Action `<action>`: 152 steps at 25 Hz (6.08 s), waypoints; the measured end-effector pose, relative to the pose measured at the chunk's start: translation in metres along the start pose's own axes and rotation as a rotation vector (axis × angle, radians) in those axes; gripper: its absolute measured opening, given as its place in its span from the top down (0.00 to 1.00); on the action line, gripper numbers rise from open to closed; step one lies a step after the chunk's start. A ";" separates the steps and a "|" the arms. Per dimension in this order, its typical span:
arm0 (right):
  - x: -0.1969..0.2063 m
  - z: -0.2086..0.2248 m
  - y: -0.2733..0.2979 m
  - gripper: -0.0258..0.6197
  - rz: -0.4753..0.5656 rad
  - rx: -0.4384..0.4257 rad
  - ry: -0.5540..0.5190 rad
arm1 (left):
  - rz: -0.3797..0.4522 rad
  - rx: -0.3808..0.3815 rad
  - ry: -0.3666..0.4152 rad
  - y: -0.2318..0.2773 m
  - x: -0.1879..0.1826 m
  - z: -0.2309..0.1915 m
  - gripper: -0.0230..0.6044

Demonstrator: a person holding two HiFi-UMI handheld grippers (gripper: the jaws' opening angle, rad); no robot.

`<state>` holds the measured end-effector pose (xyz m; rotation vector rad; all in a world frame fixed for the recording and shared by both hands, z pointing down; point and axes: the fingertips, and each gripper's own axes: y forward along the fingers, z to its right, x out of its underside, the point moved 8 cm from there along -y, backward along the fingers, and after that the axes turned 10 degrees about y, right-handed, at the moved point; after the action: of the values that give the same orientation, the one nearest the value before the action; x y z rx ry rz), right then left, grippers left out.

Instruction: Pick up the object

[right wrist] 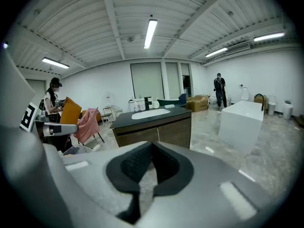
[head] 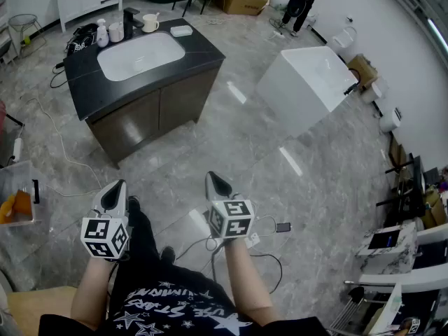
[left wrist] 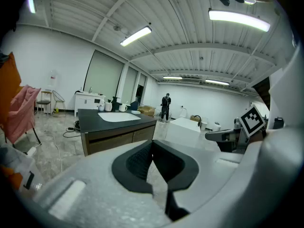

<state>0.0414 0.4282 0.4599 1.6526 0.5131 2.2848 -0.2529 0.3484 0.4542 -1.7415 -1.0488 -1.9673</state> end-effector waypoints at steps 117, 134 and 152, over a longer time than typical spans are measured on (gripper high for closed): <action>-0.386 0.197 0.814 0.68 -0.314 -0.179 -0.148 | -0.204 -0.194 -0.136 0.688 -0.182 -0.272 0.95; -0.370 0.191 0.835 0.93 -0.378 -0.095 -0.284 | -0.233 -0.203 -0.166 0.682 -0.164 -0.271 0.95; -0.392 0.158 0.745 0.94 -0.232 -0.020 -0.174 | -0.140 -0.201 -0.140 0.598 -0.177 -0.280 0.95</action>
<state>0.3029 -0.3867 0.4956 1.6672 0.6037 1.9555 -0.0227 -0.2950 0.4759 -1.9853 -1.0774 -2.1259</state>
